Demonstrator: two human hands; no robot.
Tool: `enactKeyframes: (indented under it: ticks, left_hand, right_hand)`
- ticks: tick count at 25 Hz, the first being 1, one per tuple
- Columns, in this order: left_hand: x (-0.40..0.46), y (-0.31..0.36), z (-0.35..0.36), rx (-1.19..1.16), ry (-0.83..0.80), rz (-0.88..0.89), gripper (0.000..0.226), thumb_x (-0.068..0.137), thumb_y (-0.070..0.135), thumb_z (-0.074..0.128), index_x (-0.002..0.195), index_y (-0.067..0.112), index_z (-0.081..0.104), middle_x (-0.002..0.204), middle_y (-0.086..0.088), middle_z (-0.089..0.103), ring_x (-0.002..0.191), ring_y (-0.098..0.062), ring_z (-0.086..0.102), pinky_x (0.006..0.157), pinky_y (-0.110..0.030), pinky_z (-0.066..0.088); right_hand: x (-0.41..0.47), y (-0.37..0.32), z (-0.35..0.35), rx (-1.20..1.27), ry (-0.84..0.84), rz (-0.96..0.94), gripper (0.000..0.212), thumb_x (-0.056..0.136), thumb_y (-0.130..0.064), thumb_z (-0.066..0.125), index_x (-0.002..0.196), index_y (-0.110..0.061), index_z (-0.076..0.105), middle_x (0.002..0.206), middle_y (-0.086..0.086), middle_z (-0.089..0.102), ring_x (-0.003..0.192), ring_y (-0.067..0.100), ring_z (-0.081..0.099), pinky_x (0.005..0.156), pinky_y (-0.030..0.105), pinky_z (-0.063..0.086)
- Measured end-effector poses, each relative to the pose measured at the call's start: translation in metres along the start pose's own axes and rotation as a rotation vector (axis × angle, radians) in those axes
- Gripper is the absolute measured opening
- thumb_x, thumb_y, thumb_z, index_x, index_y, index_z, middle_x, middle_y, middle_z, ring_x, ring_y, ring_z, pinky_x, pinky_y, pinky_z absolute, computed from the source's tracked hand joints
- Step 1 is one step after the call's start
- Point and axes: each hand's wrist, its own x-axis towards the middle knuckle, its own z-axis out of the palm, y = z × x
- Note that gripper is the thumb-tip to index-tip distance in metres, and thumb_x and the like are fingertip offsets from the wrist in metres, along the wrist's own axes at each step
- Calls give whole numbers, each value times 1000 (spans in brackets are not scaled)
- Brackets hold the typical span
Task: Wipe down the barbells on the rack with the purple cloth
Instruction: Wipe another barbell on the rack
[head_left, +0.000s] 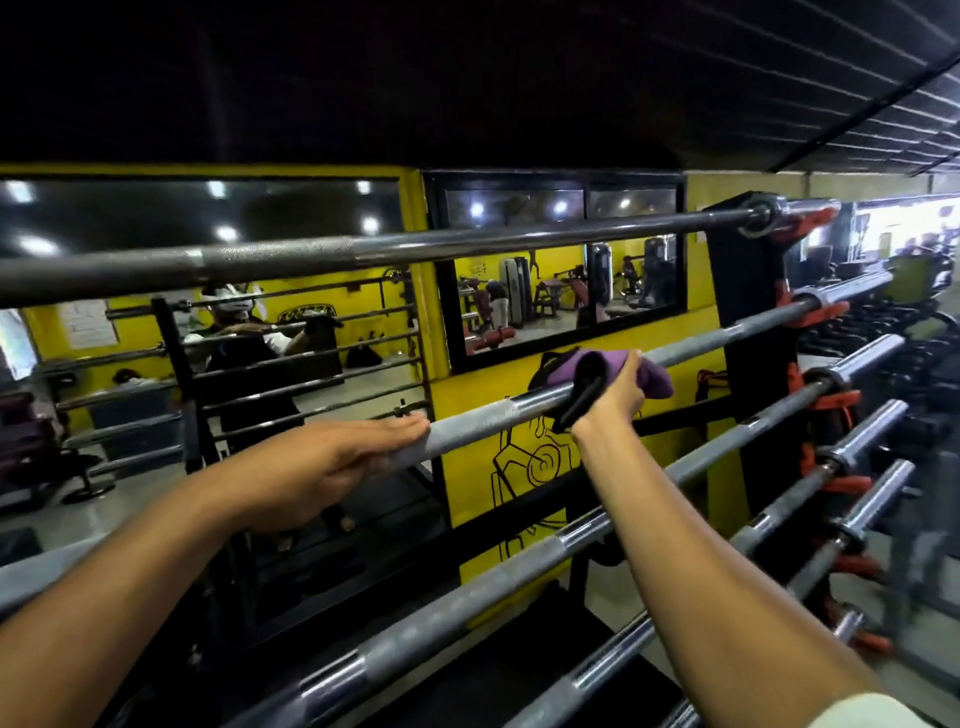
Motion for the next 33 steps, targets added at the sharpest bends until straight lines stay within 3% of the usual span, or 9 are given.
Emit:
enactKeyframes:
  ticks: [3,5,11,13,16,20,24,28,33]
  left_hand:
    - [0,1,0,-54,20,0,50,97,37,45,142,56,32,145,44,27,136,19,27,107,0,18]
    - [-1,0,1,-39,34,-4,51,100,29,49,142,55,33,145,45,28,137,17,28,108,-1,18]
    - [-2,-3,2,-23,66,19,51,93,45,42,143,55,35,147,42,31,139,11,31,119,-25,27]
    - [-1,-2,3,11,88,35,51,95,44,42,144,53,35,147,41,30,139,10,32,118,-25,29]
    - [-2,-4,5,69,117,47,50,101,32,49,147,46,37,152,32,31,140,6,34,118,-26,31]
    - [-3,-2,7,122,112,29,50,103,26,50,149,41,38,153,27,31,141,3,33,115,-13,24]
    - [-1,7,2,76,107,5,46,102,29,52,148,34,45,152,22,38,139,5,34,115,-11,24]
    - [-12,16,-7,44,98,-27,47,103,26,52,148,34,45,153,20,38,138,9,31,115,-10,23]
    - [-85,-4,-18,255,146,-170,49,102,51,28,151,52,19,156,32,8,142,13,4,110,-6,2]
  right_hand:
    - [-43,53,5,-37,-99,-5,65,89,-72,52,136,-26,48,124,4,64,108,26,65,103,48,48]
    - [-73,80,-2,-92,-221,49,69,86,-77,50,137,-30,46,127,4,63,115,27,63,106,50,47]
    - [-37,19,-14,-230,-257,-96,59,104,-54,37,150,-17,41,125,3,57,83,10,61,65,31,48]
    - [-28,9,-13,-241,-214,-135,52,107,-47,37,149,-17,42,126,1,57,84,11,63,65,30,51]
    - [-50,33,-16,-259,-256,46,67,93,-72,45,132,-20,52,117,8,68,97,23,69,81,37,56]
    - [-107,49,-42,-591,-461,119,56,98,-65,44,118,-15,60,99,10,72,90,23,70,71,30,54]
    - [-145,26,-59,-953,-562,-157,55,102,-61,35,110,-14,64,98,12,72,93,28,70,80,36,54]
    - [-174,9,-56,-909,-567,-468,37,101,-58,34,121,-29,48,117,1,60,113,22,58,97,38,44]
    - [-138,14,-36,-1269,-571,-1219,59,105,-52,30,150,-14,35,157,8,31,146,22,27,122,46,20]
